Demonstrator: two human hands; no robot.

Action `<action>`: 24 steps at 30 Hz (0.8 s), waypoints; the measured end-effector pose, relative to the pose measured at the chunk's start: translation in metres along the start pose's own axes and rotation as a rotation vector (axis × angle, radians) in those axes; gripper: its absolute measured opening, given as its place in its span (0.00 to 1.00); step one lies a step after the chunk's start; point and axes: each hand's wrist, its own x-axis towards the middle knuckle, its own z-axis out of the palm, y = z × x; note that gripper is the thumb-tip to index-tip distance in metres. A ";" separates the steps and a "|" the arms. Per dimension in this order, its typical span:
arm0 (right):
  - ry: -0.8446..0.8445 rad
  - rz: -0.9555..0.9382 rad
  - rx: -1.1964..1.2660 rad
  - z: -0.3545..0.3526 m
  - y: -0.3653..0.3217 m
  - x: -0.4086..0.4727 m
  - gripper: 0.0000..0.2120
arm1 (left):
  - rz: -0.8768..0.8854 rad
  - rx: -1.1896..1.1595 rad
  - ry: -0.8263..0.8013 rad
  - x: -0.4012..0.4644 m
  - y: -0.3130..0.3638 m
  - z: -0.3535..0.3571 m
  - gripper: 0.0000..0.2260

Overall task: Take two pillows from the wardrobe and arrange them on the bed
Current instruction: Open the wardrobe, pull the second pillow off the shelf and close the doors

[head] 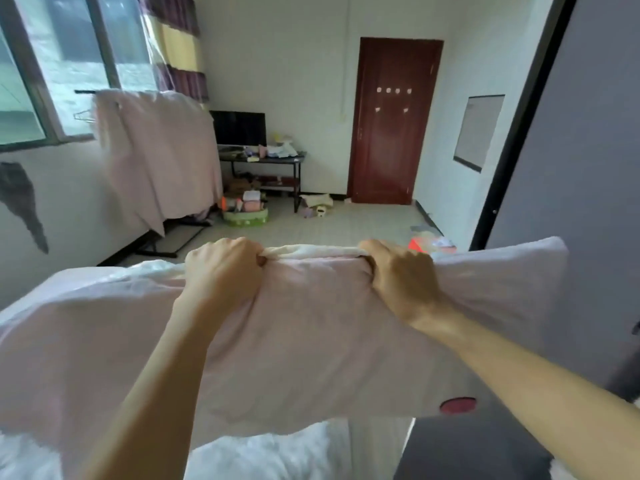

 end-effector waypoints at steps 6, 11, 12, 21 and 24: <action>-0.406 -0.014 0.094 0.108 -0.054 0.061 0.09 | -0.461 0.098 -0.213 0.010 -0.069 0.056 0.12; -0.470 -0.019 -0.060 0.138 -0.021 0.075 0.19 | -0.414 -0.041 -0.248 0.014 -0.059 0.113 0.20; -0.477 -0.030 -0.094 0.138 -0.006 0.072 0.19 | -0.382 -0.076 -0.230 0.019 -0.050 0.121 0.20; -0.572 0.024 -0.672 0.064 0.160 0.056 0.19 | 0.094 -0.268 -0.161 0.090 0.103 0.152 0.24; -0.662 0.003 -0.919 0.025 0.197 0.053 0.21 | 0.236 -0.324 -0.134 0.107 0.161 0.145 0.25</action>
